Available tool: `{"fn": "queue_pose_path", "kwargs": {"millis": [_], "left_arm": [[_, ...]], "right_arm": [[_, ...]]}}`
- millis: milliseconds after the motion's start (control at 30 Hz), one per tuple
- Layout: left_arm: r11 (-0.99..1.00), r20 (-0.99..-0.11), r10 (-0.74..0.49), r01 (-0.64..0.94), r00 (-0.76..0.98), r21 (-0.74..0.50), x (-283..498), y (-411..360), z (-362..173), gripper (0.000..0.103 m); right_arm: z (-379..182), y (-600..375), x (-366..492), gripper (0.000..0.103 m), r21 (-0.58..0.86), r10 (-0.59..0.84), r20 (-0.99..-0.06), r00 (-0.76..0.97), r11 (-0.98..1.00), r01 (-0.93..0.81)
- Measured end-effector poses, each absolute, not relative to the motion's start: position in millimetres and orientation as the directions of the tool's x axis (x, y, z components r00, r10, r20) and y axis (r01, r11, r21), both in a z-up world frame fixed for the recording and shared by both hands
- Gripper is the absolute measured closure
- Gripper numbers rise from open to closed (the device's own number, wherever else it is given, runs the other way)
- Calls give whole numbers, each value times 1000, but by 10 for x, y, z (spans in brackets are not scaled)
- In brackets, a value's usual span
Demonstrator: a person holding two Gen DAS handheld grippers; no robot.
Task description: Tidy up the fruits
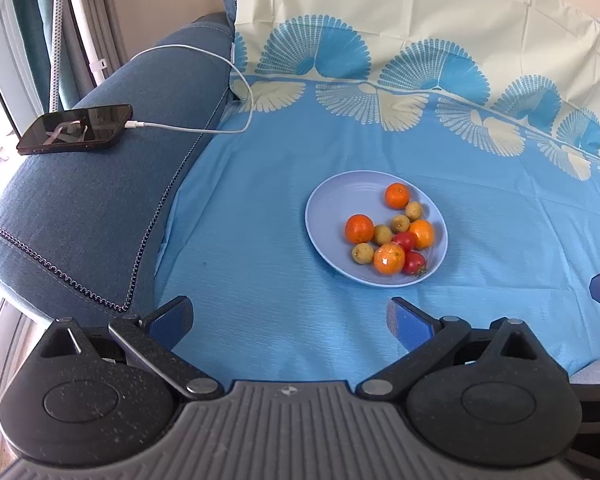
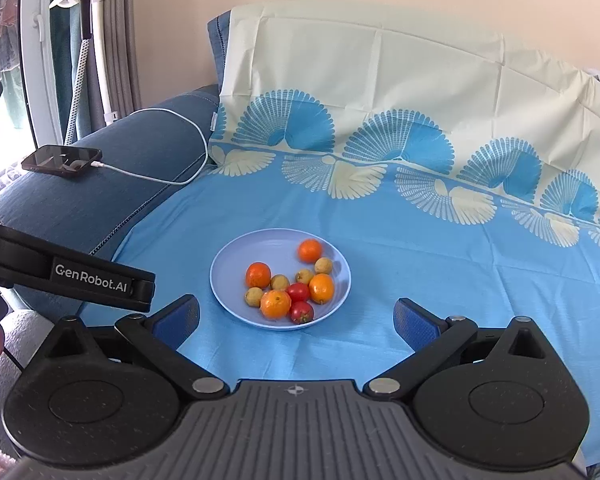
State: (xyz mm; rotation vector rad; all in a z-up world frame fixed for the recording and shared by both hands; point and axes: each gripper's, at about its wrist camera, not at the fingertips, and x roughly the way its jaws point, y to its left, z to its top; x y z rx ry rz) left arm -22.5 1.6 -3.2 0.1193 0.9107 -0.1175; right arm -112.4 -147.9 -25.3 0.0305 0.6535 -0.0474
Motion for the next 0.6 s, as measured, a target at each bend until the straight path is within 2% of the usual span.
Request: {"fn": "queue_pose_path", "kwargs": {"millis": [600], "left_arm": [[984,-795,-54,168,605,61,-234,-27,-36,0]], "right_arm": [[-236,-1503,-1169,1,13,-52,-607,793,997,76]]}}
